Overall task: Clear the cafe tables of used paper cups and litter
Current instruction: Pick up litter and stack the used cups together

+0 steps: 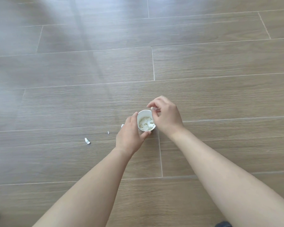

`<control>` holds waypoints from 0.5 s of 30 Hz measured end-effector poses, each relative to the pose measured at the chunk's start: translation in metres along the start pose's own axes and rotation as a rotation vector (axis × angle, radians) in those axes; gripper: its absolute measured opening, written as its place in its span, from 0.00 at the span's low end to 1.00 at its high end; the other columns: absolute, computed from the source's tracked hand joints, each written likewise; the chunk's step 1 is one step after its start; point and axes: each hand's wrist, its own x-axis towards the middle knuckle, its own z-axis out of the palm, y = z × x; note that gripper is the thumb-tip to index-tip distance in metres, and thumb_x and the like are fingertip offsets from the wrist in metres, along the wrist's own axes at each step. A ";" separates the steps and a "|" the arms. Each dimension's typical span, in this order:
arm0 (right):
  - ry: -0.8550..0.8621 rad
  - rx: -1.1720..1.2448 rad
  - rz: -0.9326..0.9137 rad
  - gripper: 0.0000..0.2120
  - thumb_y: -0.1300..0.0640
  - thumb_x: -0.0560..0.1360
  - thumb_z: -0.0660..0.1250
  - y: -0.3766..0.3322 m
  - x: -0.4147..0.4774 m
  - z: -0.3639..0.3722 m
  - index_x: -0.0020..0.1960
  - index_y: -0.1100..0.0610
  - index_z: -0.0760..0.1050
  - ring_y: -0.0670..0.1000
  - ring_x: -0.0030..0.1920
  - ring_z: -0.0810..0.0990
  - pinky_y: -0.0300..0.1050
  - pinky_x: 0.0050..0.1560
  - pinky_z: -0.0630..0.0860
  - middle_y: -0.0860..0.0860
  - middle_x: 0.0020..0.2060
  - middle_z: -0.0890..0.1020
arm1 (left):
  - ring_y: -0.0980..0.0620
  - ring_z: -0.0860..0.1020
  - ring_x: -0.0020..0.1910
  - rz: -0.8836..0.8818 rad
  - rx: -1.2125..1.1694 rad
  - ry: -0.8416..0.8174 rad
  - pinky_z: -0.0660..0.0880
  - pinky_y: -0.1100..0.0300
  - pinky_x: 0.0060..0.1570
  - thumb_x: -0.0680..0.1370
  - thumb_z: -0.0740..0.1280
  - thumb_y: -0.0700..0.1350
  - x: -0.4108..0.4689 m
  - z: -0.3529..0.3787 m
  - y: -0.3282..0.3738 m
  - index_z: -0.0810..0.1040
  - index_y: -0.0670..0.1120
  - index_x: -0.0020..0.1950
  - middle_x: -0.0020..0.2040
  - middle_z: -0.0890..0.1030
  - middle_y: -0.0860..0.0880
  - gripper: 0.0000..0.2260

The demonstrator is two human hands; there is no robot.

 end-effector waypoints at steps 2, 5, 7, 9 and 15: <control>-0.091 0.010 -0.008 0.10 0.69 0.70 0.63 -0.010 -0.005 0.011 0.45 0.57 0.78 0.52 0.45 0.78 0.51 0.46 0.77 0.51 0.44 0.79 | 0.52 0.71 0.65 0.001 0.008 0.009 0.73 0.52 0.56 0.71 0.69 0.58 0.000 -0.002 -0.003 0.55 0.50 0.74 0.71 0.64 0.52 0.38; -0.211 -0.044 0.027 0.11 0.68 0.69 0.63 -0.006 -0.014 0.018 0.48 0.57 0.78 0.53 0.48 0.78 0.51 0.50 0.75 0.50 0.48 0.80 | 0.52 0.68 0.67 0.007 0.006 -0.010 0.73 0.52 0.57 0.70 0.70 0.58 -0.001 -0.006 -0.010 0.53 0.50 0.74 0.72 0.64 0.51 0.40; -0.235 -0.115 0.013 0.10 0.66 0.70 0.64 0.000 -0.019 0.018 0.48 0.56 0.78 0.54 0.48 0.78 0.46 0.49 0.74 0.51 0.50 0.81 | 0.52 0.68 0.67 -0.005 0.024 -0.023 0.73 0.53 0.56 0.69 0.71 0.57 -0.002 -0.009 -0.018 0.53 0.50 0.74 0.71 0.65 0.51 0.40; -0.237 -0.175 -0.028 0.10 0.66 0.71 0.65 0.004 -0.023 0.018 0.48 0.55 0.78 0.55 0.50 0.78 0.45 0.47 0.73 0.51 0.49 0.81 | 0.52 0.69 0.66 -0.030 0.058 -0.034 0.73 0.53 0.56 0.70 0.71 0.56 -0.003 -0.012 -0.028 0.52 0.50 0.75 0.70 0.65 0.51 0.40; -0.317 -0.253 -0.113 0.06 0.60 0.70 0.69 0.006 -0.035 0.019 0.47 0.56 0.78 0.56 0.53 0.76 0.52 0.47 0.76 0.50 0.48 0.82 | 0.49 0.70 0.65 -0.116 0.143 -0.078 0.73 0.50 0.56 0.75 0.66 0.53 -0.007 -0.021 -0.058 0.55 0.49 0.74 0.70 0.65 0.50 0.32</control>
